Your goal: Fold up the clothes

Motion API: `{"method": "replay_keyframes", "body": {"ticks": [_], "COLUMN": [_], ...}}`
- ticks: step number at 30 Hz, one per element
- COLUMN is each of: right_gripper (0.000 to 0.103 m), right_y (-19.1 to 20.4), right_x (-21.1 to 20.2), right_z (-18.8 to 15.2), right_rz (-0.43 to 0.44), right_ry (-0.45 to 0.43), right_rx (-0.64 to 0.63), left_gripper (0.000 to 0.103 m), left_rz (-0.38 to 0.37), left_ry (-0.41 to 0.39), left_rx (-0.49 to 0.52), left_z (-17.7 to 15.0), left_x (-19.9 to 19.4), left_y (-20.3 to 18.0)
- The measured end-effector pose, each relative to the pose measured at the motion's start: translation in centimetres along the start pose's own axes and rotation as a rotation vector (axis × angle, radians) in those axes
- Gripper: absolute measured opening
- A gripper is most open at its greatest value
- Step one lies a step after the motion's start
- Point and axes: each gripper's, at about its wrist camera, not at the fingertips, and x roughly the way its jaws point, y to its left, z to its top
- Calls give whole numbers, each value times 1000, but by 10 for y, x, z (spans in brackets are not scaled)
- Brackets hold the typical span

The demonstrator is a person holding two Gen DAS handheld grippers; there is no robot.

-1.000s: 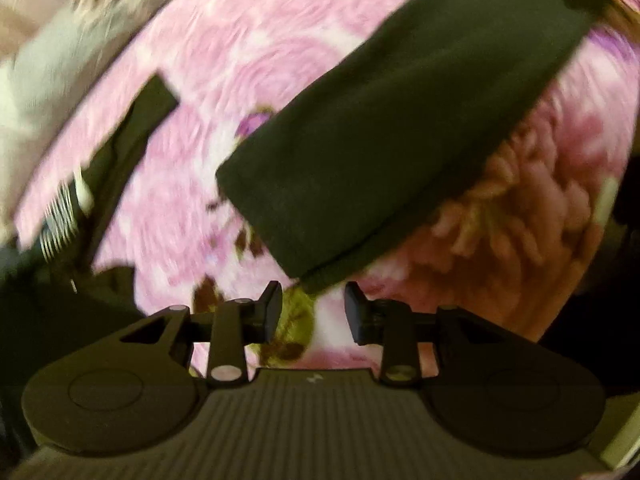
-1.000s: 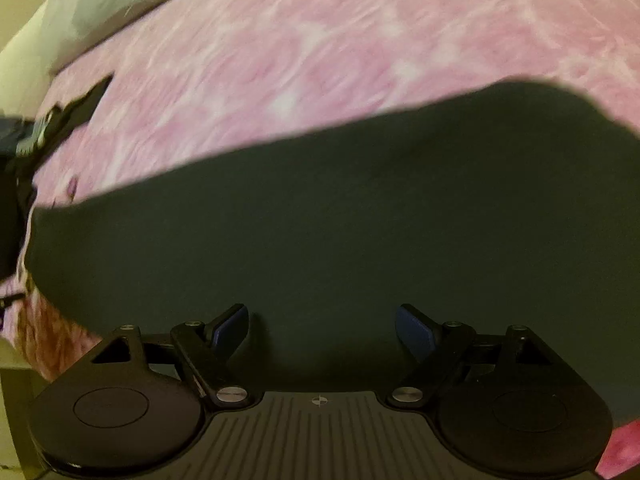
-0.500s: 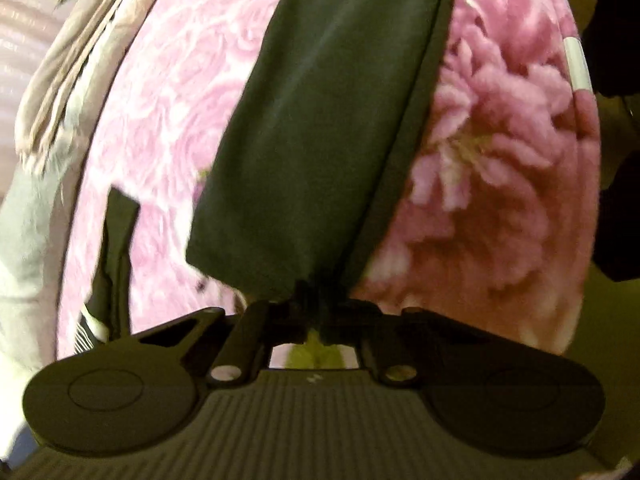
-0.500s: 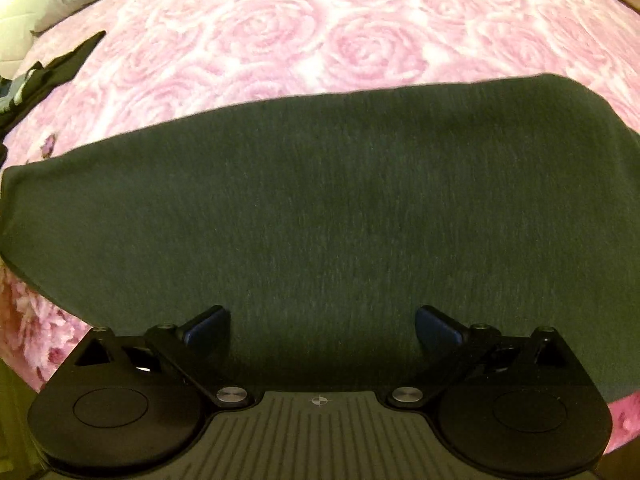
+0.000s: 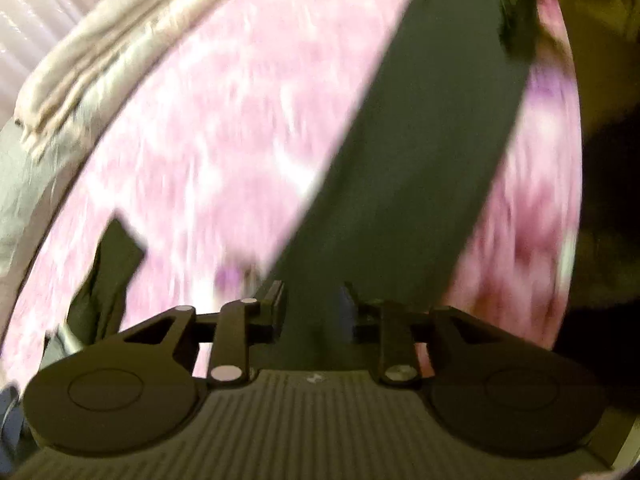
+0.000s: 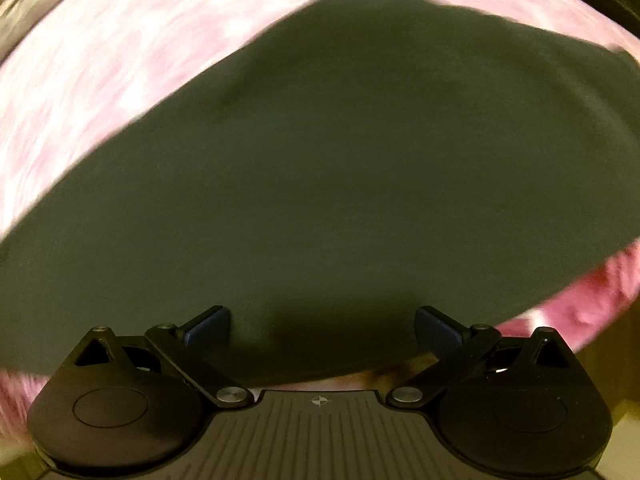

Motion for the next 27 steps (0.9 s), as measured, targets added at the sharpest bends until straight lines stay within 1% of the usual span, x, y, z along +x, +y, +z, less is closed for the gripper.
{"method": "replay_keyframes", "body": {"ticks": [2, 4, 6, 8, 10, 12, 14, 16, 17, 18, 20, 21, 23, 27], "right_gripper": [102, 102, 102, 102, 102, 102, 102, 102, 102, 102, 103, 103, 103, 103], "right_y": [-18, -35, -56, -84, -117, -143, -151, -151, -152, -155, -158, -160, -161, -163], "right_x": [-15, -28, -29, -17, 3, 13, 11, 9, 9, 10, 13, 13, 14, 15], "right_z": [9, 19, 29, 37, 36, 28, 22, 19, 17, 17, 16, 16, 14, 7], "right_rz": [26, 48, 38, 0, -32, -26, 24, 35, 43, 55, 72, 78, 82, 89], "right_ry": [-98, -191, -231, -204, -117, -71, -72, -53, -47, -47, -45, -46, -49, -59], "right_rx": [0, -7, -6, 12, 39, 26, -50, -111, -128, -125, -113, -108, -104, -108], "left_gripper": [26, 26, 26, 26, 29, 30, 30, 30, 33, 39, 41, 41, 42, 42], "left_rz": [-29, -66, -120, -172, -224, -280, -349, -421, -497, -585, -720, -761, -820, -878], "left_ry": [-53, -95, -144, -180, -213, -218, -195, -170, -146, -119, -77, -62, -41, -43], "left_rx": [-38, -56, -37, 4, 48, 102, 147, 192, 212, 230, 269, 278, 284, 274], "left_z": [44, 90, 140, 188, 236, 274, 301, 328, 337, 344, 351, 354, 359, 373], "left_x": [17, 39, 67, 97, 128, 161, 190, 218, 229, 239, 254, 258, 264, 278], "left_y": [10, 29, 37, 35, 33, 33, 28, 23, 21, 18, 17, 15, 11, -4]}}
